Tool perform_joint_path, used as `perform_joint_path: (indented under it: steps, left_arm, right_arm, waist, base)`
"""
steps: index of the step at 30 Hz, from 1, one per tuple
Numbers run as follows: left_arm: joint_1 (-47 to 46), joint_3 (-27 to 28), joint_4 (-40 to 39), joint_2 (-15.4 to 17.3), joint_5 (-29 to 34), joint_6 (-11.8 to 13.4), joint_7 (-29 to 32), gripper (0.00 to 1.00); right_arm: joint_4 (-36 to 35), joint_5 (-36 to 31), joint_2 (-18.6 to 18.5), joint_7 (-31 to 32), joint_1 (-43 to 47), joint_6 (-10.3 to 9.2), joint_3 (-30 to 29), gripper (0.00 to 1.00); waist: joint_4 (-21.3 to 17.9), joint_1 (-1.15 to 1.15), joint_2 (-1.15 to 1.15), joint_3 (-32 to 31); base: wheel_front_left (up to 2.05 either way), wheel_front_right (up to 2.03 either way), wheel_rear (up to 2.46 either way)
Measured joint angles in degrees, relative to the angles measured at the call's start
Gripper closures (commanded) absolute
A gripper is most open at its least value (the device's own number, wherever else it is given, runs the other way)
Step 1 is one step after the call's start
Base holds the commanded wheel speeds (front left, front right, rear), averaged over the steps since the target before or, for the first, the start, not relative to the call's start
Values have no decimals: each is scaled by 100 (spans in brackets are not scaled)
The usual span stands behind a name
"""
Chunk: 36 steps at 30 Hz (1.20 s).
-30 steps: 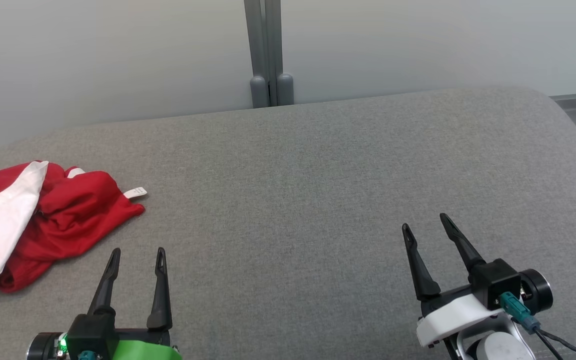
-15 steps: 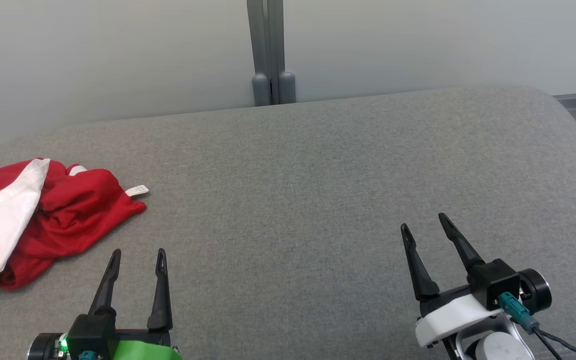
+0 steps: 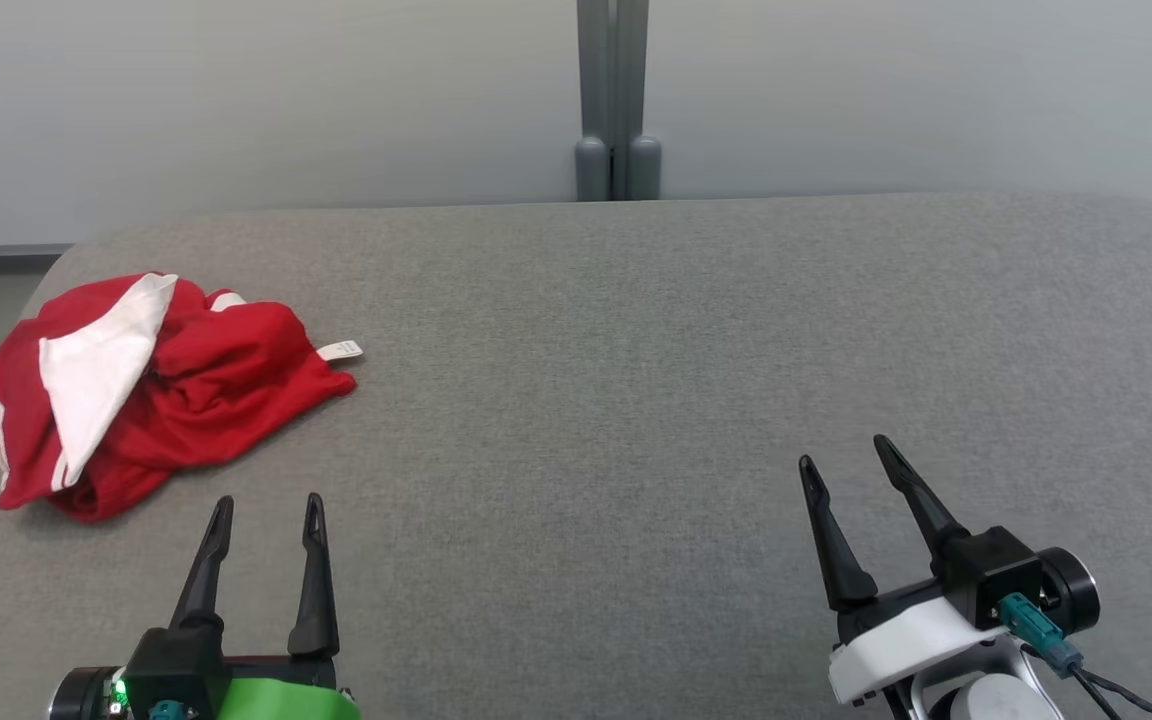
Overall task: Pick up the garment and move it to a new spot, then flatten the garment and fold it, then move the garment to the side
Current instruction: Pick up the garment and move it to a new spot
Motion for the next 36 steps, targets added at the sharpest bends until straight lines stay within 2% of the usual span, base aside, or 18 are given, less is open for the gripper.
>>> perform_joint_path:
  steps: [25, 36]
  left_arm:
    - [177, 236, -125, 1, 147, -18, 0, 0]
    - [281, 327, -272, 3, 124, 94, 0, 0]
  right_arm:
    - [-7, 233, 1, 0, 222, 1, 208, 0]
    - [23, 245, 4, 0, 182, 1, 337, 0]
  waist:
    - [1743, 0, 0, -178]
    - [2219, 0, 0, -158]
  base:
    - [0, 0, 0]
    - [0, 0, 0]
